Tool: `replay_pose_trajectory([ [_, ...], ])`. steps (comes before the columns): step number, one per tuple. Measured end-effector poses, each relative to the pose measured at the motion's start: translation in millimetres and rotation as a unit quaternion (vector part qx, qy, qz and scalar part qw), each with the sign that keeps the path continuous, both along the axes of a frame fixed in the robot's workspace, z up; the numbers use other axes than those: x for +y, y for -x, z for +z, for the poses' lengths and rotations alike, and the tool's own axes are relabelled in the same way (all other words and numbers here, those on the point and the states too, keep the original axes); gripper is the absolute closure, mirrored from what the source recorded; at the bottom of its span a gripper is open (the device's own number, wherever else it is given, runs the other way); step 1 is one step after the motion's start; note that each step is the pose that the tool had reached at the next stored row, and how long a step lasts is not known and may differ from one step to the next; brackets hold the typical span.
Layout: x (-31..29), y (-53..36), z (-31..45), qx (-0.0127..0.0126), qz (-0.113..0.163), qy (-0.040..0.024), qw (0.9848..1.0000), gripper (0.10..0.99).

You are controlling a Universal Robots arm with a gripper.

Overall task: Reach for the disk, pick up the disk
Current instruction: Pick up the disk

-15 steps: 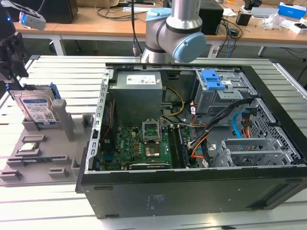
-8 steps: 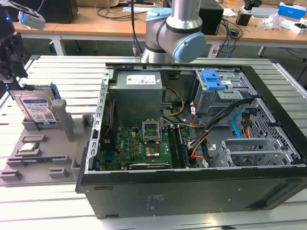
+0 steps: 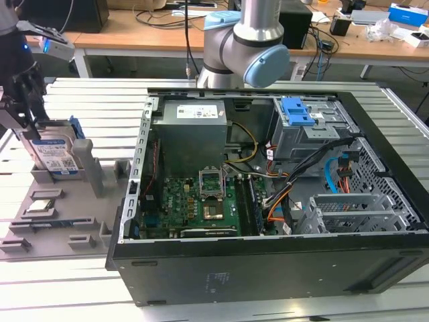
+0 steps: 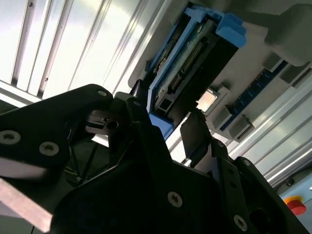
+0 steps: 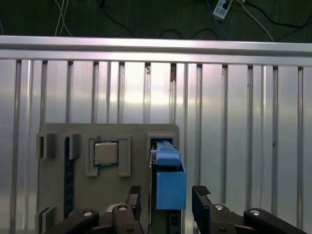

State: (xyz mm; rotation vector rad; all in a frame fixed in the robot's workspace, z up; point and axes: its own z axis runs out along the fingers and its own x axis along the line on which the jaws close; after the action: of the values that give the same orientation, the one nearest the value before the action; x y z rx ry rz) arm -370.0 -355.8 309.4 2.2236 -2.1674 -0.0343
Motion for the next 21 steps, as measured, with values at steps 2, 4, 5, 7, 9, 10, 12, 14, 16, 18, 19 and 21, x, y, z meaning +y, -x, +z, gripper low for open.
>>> replay_pose_trajectory([
  [2,0.3,0.2,-2.2,0.0001,0.000,-0.0037,1.0000,0.541],
  [4,0.3,0.3,-3.7,0.0000,0.000,-0.0110,0.9999,0.541],
  [5,0.3,0.5,-4.4,0.0000,0.000,-0.0142,0.9999,0.541],
  [7,-0.3,0.8,-6.7,-0.0002,0.001,-0.0173,0.9998,0.541],
  [9,-2.1,1.0,-10.6,0.0001,0.007,-0.0172,0.9998,0.541],
  [10,-2.2,1.0,-12.0,0.0001,0.010,-0.0171,0.9998,0.541],
  [12,-2.3,1.0,-15.8,0.0003,0.015,-0.0169,0.9997,0.541],
  [14,-2.3,1.0,-19.3,0.0003,0.018,-0.0169,0.9997,0.541],
  [16,-2.3,0.9,-23.0,0.0003,0.019,-0.0169,0.9997,0.541],
  [18,-2.3,1.0,-23.3,0.0004,0.019,-0.0165,0.9997,0.541],
  [19,-2.3,1.0,-23.3,0.0004,0.019,-0.0164,0.9997,0.541],
  [21,-2.3,1.0,-23.4,0.0003,0.019,-0.0162,0.9997,0.541],
])
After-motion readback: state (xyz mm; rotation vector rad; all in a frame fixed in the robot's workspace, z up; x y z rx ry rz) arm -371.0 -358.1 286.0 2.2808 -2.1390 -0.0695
